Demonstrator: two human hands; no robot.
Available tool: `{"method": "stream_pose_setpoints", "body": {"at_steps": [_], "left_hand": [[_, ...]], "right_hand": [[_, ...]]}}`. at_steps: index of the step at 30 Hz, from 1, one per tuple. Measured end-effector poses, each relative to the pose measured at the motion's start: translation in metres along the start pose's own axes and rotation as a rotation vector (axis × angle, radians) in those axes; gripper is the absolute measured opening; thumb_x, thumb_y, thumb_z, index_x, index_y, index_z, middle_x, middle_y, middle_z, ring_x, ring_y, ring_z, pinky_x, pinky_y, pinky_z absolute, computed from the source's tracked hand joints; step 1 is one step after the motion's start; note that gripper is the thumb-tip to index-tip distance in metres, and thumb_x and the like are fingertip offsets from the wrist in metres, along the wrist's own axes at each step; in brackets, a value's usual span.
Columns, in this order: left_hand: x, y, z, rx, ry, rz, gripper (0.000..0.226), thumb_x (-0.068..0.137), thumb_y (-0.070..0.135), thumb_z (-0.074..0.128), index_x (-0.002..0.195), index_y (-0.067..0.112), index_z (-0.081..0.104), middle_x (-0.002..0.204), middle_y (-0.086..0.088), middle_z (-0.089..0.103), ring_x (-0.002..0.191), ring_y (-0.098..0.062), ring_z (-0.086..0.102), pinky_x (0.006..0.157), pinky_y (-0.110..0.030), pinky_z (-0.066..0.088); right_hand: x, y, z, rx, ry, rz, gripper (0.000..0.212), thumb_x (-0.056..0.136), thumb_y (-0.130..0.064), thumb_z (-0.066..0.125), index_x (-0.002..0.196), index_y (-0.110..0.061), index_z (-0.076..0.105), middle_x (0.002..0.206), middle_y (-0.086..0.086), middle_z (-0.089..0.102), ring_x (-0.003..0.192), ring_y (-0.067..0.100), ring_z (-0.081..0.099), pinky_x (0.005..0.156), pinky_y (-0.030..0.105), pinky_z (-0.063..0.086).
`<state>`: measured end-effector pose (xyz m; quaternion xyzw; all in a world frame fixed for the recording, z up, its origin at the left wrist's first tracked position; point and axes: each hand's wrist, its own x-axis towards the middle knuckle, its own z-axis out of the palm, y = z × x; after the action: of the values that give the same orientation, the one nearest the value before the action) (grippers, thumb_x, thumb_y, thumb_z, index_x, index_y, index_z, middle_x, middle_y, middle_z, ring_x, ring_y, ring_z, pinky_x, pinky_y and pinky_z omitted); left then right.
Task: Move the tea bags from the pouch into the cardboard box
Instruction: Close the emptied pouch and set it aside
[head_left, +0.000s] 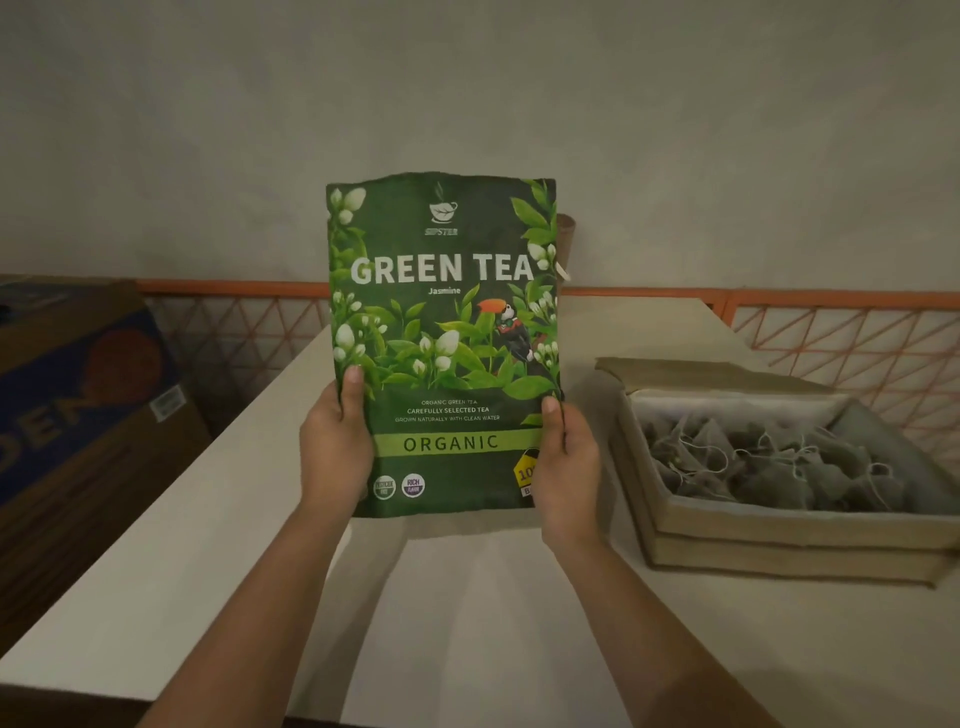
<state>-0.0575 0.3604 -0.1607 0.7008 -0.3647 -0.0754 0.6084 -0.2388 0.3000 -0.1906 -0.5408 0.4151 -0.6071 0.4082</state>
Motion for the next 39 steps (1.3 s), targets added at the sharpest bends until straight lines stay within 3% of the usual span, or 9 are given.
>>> {"method": "stream_pose_setpoints", "body": {"at_steps": [7,9,13,16,19,25,31,35,39], "left_hand": [[-0.007,-0.003,-0.003,0.023,-0.096,0.022,0.041,0.108,0.045,0.035,0.111,0.016,0.064,0.093,-0.002,0.068,0.089,-0.021,0.063,0.075,-0.032,0.044],[-0.008,-0.003,-0.003,0.001,-0.170,0.005,0.032,0.107,0.043,0.038,0.110,0.021,0.062,0.092,0.003,0.070,0.087,-0.018,0.065,0.071,-0.030,0.047],[0.005,-0.002,-0.011,-0.137,-0.355,-0.074,0.024,0.104,0.038,0.051,0.121,0.024,0.062,0.109,0.004,0.073,0.101,-0.020,0.070,0.085,-0.036,0.053],[0.019,0.013,-0.015,-0.243,-0.347,-0.156,0.026,0.097,0.051,0.056,0.111,0.030,0.065,0.098,0.010,0.075,0.090,-0.012,0.071,0.076,-0.030,0.052],[0.030,0.019,-0.015,-0.275,-0.245,-0.151,0.017,0.094,0.046,0.065,0.092,0.030,0.070,0.077,0.012,0.077,0.071,-0.006,0.074,0.077,-0.031,0.057],[0.037,0.013,-0.014,-0.332,-0.146,-0.109,0.007,0.096,0.032,0.068,0.093,0.028,0.074,0.081,0.011,0.078,0.075,-0.009,0.075,0.081,-0.034,0.060],[0.032,0.005,-0.014,-0.396,-0.257,-0.115,0.013,0.100,0.028,0.061,0.108,0.028,0.071,0.099,0.005,0.079,0.089,-0.014,0.076,0.072,-0.030,0.062],[0.025,-0.005,-0.016,-0.398,-0.475,-0.238,0.029,0.092,0.021,0.069,0.121,0.022,0.067,0.111,-0.009,0.077,0.103,-0.029,0.073,0.087,-0.039,0.059],[0.018,-0.011,-0.018,-0.408,-0.374,-0.261,0.026,0.094,0.016,0.068,0.120,0.016,0.069,0.104,-0.017,0.077,0.095,-0.033,0.074,0.086,-0.044,0.058]], "right_hand": [[0.031,-0.021,-0.014,0.020,-0.249,0.033,0.024,0.098,-0.036,0.055,0.114,-0.020,0.064,0.103,-0.008,0.071,0.096,0.003,0.066,0.080,0.022,0.052],[0.041,-0.027,-0.015,0.018,-0.228,-0.031,0.021,0.101,-0.030,0.050,0.115,-0.019,0.062,0.103,-0.010,0.069,0.095,0.001,0.064,0.079,0.017,0.051],[0.050,-0.028,-0.019,0.013,-0.276,-0.050,0.015,0.103,-0.020,0.047,0.110,-0.020,0.060,0.095,-0.014,0.067,0.085,-0.006,0.062,0.070,0.008,0.048],[0.045,-0.020,-0.020,-0.031,-0.361,-0.058,0.013,0.102,-0.018,0.050,0.105,-0.019,0.062,0.089,-0.014,0.067,0.075,-0.013,0.061,0.066,0.006,0.045],[0.037,-0.011,-0.020,0.002,-0.403,0.000,0.014,0.099,-0.018,0.055,0.101,-0.019,0.068,0.084,-0.010,0.073,0.076,-0.005,0.066,0.069,0.014,0.049],[0.029,-0.001,-0.016,0.298,-0.372,0.299,0.020,0.095,-0.019,0.061,0.108,-0.009,0.073,0.105,0.015,0.074,0.104,0.034,0.068,0.092,0.044,0.054],[0.035,-0.003,-0.019,0.179,-0.441,0.242,0.020,0.095,-0.014,0.061,0.112,-0.014,0.071,0.104,0.006,0.075,0.101,0.024,0.070,0.091,0.038,0.054],[0.049,-0.006,-0.021,0.206,-0.270,0.198,0.020,0.095,-0.013,0.061,0.113,-0.010,0.069,0.105,0.007,0.075,0.100,0.023,0.069,0.094,0.042,0.053],[0.046,-0.002,-0.019,0.234,-0.336,0.270,0.022,0.095,-0.015,0.060,0.116,-0.013,0.069,0.110,0.009,0.073,0.108,0.028,0.067,0.099,0.049,0.050]]}}
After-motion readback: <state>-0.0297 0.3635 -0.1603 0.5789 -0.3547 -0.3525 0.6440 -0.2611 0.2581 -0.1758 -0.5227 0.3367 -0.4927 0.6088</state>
